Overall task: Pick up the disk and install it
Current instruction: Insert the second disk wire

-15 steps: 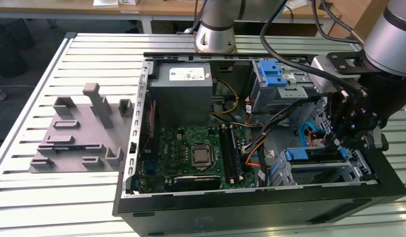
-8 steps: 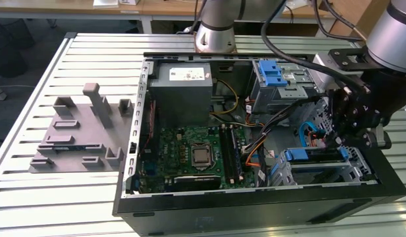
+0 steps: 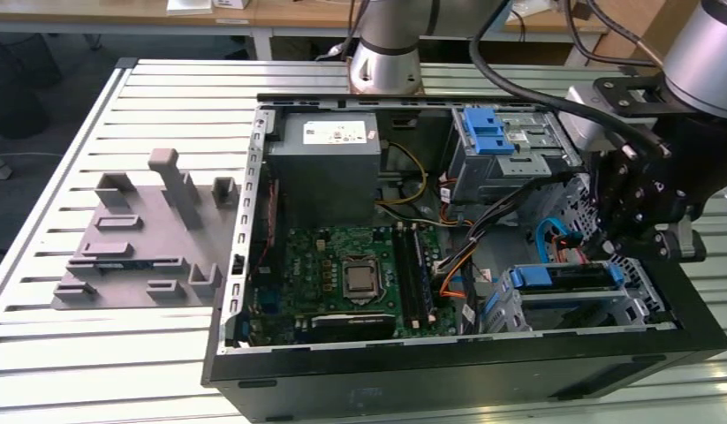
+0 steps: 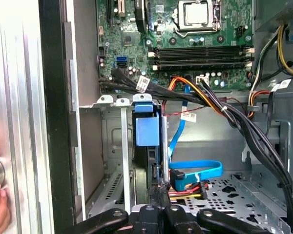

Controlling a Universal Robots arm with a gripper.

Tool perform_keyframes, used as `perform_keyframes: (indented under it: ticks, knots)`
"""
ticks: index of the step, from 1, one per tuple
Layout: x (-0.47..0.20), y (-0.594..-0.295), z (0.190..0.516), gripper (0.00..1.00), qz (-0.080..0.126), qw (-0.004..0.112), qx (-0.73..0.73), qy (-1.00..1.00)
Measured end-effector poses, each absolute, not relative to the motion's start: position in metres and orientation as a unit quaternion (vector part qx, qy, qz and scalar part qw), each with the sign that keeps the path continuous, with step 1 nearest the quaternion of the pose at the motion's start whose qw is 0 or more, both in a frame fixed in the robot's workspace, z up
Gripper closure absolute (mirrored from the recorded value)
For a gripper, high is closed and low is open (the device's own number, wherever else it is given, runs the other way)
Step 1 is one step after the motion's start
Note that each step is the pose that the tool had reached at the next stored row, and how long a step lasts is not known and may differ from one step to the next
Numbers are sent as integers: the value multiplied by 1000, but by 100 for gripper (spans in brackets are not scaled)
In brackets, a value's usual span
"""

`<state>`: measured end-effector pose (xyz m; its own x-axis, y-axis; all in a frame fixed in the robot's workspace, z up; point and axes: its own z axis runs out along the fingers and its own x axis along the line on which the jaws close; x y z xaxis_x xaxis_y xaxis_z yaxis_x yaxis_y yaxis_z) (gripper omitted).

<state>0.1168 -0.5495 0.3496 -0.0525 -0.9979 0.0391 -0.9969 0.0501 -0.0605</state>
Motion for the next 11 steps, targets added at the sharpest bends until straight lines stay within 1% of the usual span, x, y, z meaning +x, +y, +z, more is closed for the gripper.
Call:
perform_keyframes:
  ticks: [6, 11]
  knots:
    - [104, -551, 350, 89, -35, 8, -688, 725]
    - [104, -551, 360, 89, -30, 8, -689, 724]
